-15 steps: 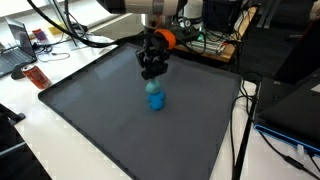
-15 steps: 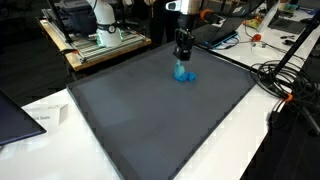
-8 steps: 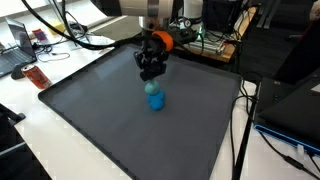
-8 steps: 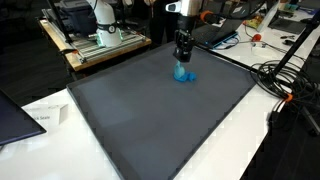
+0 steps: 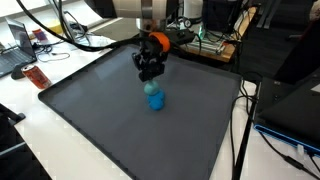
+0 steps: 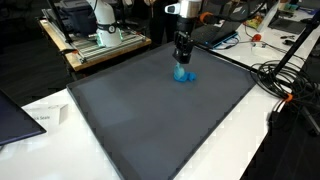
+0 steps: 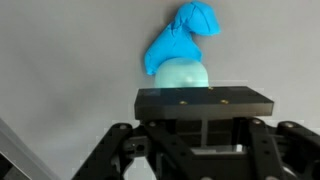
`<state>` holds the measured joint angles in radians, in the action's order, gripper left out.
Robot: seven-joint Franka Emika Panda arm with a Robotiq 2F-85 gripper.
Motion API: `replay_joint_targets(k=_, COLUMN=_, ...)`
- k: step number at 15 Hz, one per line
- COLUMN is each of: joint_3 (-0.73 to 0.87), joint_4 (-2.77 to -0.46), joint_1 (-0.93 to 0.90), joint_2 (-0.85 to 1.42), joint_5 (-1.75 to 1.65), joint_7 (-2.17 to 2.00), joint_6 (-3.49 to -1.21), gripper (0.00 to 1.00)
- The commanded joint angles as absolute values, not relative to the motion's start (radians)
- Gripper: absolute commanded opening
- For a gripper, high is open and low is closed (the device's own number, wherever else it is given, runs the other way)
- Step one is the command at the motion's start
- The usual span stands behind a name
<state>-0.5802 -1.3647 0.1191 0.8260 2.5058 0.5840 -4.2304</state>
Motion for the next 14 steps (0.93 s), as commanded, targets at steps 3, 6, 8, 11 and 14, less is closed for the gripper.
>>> replay_joint_targets(k=3, joint_3=-0.592, joint_4=-1.305, joint_1=0.14, joint_2=0.941, joint_5=2.507, joint_7=0.617, joint_6=-4.23, gripper=0.28)
replay_joint_targets(k=6, joint_3=-0.595, joint_4=-1.306, joint_1=0.145, joint_2=0.952, joint_5=2.507, joint_7=0.618, joint_6=-4.232, gripper=0.28)
replay_joint_targets(k=8, joint_3=-0.595, joint_4=-1.309, joint_1=0.146, joint_2=0.96, joint_5=2.507, joint_7=0.618, joint_6=-4.232, gripper=0.28)
replay_joint_targets(k=11, joint_3=-0.596, joint_4=-1.309, joint_1=0.146, joint_2=0.96, joint_5=2.507, joint_7=0.62, joint_6=-4.233, gripper=0.28)
replay_joint_targets(k=14, joint_3=-0.594, joint_4=-1.31, joint_1=0.14, joint_2=0.949, joint_5=2.507, joint_7=0.624, joint_6=-4.233, gripper=0.28)
